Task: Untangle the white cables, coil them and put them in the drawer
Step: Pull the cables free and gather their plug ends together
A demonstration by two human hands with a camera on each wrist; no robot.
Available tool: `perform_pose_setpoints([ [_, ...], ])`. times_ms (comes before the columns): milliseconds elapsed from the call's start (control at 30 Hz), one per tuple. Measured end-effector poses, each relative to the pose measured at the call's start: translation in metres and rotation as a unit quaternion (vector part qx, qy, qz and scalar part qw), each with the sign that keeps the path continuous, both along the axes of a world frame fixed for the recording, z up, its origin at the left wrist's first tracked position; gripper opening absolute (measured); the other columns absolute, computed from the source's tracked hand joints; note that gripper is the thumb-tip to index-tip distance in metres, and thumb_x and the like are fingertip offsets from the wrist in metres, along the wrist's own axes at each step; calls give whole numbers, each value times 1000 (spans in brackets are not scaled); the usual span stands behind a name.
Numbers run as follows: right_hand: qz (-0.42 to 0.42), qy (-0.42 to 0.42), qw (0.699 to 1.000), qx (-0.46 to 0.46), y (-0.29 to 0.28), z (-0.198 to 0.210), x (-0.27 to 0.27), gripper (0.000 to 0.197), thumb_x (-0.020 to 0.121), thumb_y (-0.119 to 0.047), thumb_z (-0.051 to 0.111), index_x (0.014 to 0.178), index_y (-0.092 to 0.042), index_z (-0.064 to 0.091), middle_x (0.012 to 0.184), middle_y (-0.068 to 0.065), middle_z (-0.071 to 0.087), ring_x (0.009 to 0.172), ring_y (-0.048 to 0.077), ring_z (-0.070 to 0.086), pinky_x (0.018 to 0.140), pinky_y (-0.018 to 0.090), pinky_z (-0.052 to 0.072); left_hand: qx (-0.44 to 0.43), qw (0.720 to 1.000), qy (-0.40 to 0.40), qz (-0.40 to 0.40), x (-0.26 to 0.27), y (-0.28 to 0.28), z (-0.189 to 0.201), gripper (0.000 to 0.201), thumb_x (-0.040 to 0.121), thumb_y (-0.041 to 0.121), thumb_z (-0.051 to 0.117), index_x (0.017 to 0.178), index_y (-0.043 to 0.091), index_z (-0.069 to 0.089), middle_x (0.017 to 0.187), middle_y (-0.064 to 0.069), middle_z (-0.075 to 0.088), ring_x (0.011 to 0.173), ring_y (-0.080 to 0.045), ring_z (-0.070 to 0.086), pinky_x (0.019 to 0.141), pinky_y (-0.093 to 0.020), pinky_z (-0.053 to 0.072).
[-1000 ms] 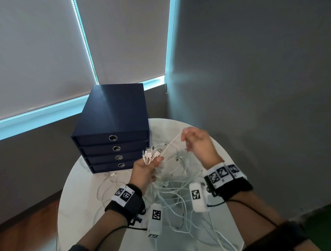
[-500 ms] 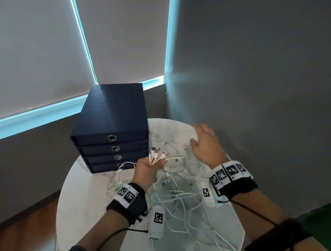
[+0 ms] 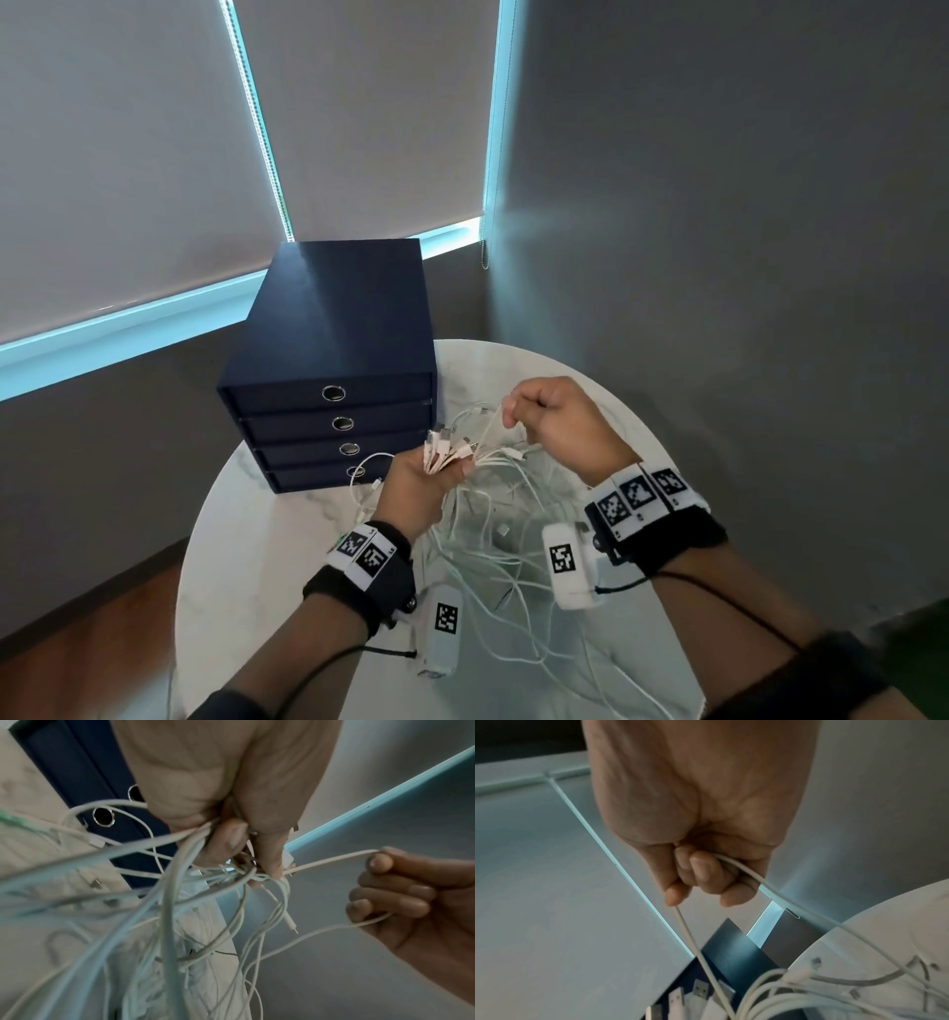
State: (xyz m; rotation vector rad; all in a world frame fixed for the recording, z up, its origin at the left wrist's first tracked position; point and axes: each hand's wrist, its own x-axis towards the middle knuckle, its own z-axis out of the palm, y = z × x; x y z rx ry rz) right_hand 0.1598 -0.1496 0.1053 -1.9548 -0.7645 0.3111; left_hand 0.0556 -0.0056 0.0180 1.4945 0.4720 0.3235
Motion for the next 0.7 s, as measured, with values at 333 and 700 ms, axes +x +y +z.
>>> perform_pose_setpoints([
  [333,-212,57,970,103,-21,7,20,29,93,-11,57,64,-13,65,39,-16,43,40,2,37,49,19,27,43,999,-21,7,5,15,1,16,82,1,77,93,13,75,68,12,71,49,5,56,49,-11,41],
  [700,-374,149,846,350,-60,38,54,24,97,-8,47,75,-12,57,63,0,51,45,11,34,39,19,27,129,990,64,-4,-23,21,-45,20,81,5,79,82,25,76,71,13,74,62,5,63,65,-15,47],
])
